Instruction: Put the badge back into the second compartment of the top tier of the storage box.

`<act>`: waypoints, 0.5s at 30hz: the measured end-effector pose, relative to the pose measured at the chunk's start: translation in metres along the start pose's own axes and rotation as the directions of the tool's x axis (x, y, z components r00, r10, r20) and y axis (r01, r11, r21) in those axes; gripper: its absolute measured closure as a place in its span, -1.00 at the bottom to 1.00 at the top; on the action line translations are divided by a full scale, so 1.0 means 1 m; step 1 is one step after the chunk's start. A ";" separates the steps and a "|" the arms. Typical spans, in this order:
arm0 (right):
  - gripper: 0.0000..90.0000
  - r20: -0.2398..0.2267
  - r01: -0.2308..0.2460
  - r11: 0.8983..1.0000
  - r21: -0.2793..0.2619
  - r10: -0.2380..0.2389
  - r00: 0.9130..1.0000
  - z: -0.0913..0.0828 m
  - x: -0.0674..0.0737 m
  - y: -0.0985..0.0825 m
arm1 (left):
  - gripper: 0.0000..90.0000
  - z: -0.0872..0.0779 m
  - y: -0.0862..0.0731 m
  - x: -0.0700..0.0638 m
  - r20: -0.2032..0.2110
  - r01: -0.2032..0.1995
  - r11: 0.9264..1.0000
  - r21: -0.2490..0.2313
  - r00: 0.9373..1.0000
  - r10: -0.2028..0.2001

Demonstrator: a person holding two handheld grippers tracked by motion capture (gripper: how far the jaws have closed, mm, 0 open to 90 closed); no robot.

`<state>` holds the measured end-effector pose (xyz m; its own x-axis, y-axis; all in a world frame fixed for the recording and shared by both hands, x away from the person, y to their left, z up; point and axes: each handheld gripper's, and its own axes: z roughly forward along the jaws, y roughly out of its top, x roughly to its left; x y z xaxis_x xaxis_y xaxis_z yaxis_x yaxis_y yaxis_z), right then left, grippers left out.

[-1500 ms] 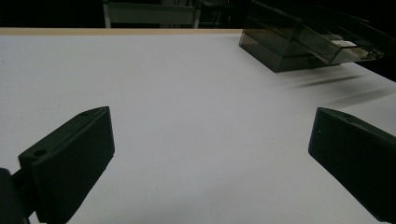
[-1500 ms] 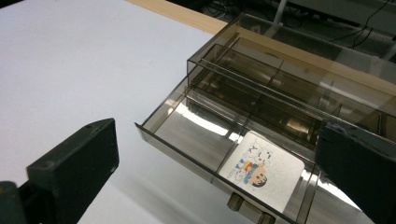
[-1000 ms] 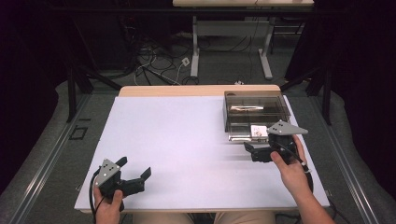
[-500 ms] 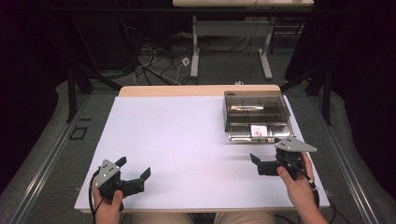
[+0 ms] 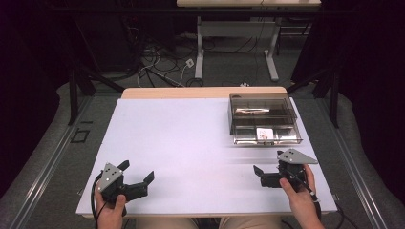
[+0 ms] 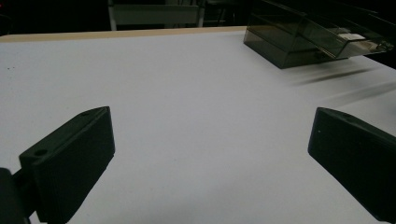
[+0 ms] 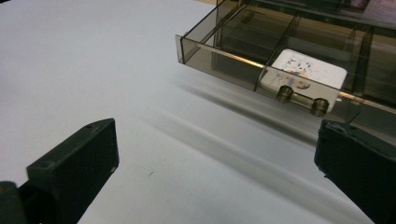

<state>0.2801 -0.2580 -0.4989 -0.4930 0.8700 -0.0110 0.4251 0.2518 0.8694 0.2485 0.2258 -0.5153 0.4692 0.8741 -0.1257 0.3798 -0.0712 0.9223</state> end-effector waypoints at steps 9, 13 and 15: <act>-1.00 -0.002 0.001 1.000 -0.006 -0.001 1.000 0.011 0.007 -0.010 | -0.98 0.000 -0.001 0.000 0.003 0.007 1.000 0.003 1.000 -0.007; -1.00 0.011 -0.006 1.000 -0.023 0.006 1.000 0.013 0.005 -0.014 | -0.98 0.001 -0.001 0.000 0.003 0.001 1.000 0.006 1.000 -0.001; -1.00 0.009 -0.011 1.000 -0.011 0.011 1.000 0.013 0.003 -0.017 | -0.98 0.001 -0.001 0.000 0.003 0.001 1.000 0.006 1.000 -0.001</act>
<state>0.2810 -0.2548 -0.5203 -0.4818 0.8762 -0.0058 0.4218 0.2377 0.8750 0.2490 0.2255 -0.5162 0.4714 0.8726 -0.1281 0.3854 -0.0732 0.9198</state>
